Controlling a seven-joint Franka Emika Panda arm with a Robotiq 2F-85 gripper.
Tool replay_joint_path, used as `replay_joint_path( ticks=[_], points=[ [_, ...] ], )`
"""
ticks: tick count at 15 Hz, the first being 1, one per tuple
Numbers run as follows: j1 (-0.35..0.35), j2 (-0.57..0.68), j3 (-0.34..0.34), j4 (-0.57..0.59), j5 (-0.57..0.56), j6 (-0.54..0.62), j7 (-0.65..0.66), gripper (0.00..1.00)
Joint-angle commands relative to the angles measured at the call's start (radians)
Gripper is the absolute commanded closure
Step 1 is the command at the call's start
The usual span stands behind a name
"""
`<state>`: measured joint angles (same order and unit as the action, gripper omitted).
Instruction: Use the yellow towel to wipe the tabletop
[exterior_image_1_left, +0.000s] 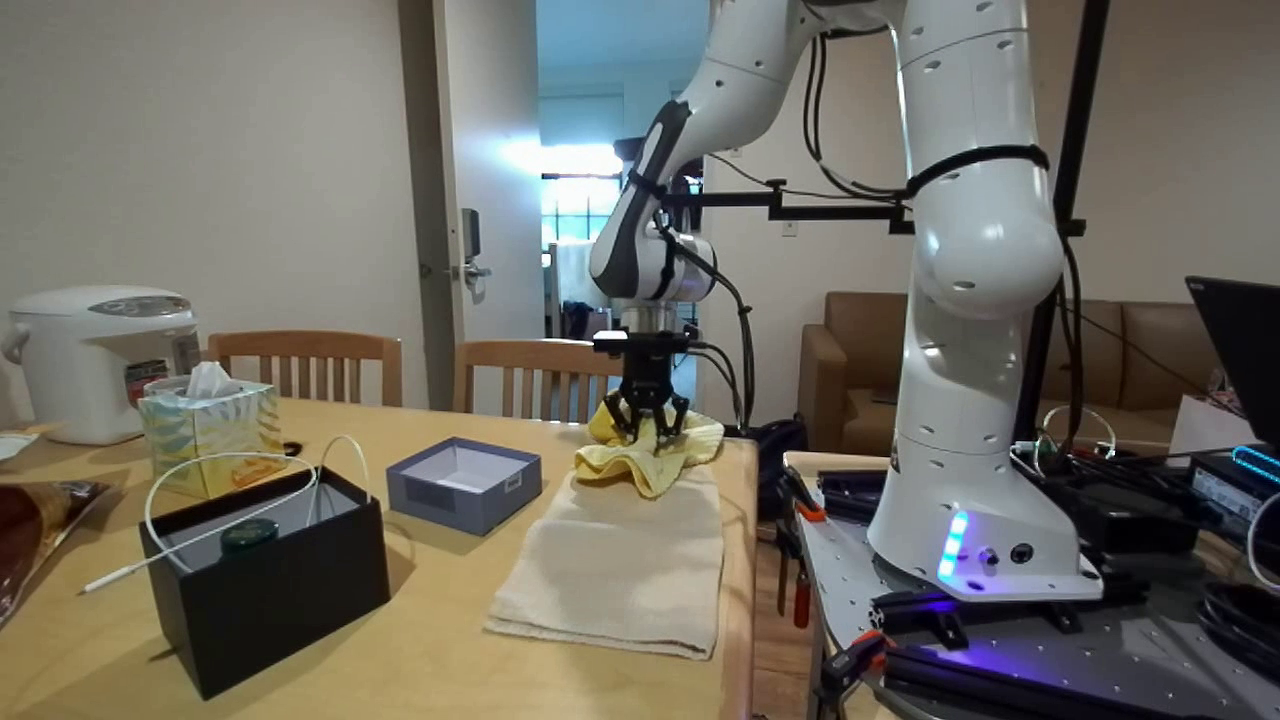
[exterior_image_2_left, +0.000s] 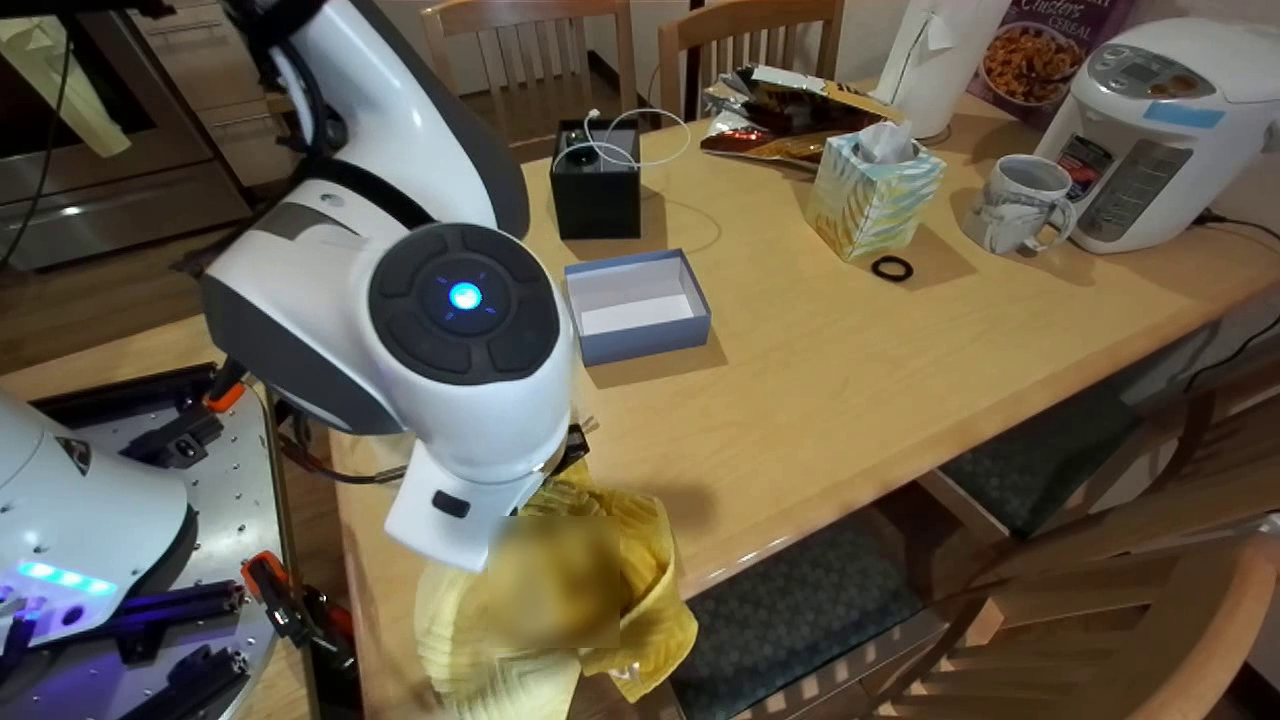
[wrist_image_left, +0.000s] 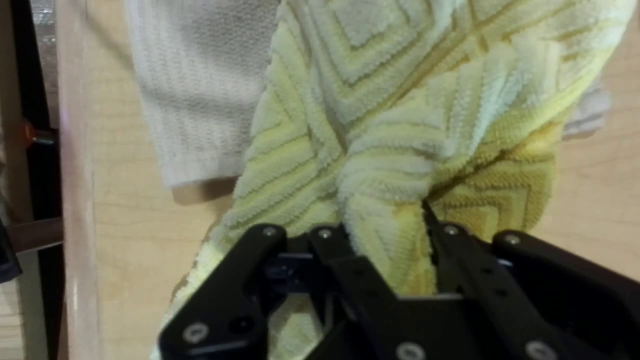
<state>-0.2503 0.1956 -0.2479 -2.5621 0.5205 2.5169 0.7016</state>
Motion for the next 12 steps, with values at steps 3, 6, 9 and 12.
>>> replay_joint_path(
  ticks=[3, 6, 9, 12],
  points=[
    [0.060, 0.013, 0.167, 0.013, 0.364, -0.041, -0.292, 0.92],
    [0.118, 0.019, 0.237, 0.039, 0.566, -0.080, -0.433, 0.92],
    [0.158, 0.045, 0.265, 0.067, 0.729, -0.164, -0.585, 0.91],
    [0.185, 0.045, 0.244, 0.050, 0.729, -0.203, -0.636, 0.91]
  ],
)
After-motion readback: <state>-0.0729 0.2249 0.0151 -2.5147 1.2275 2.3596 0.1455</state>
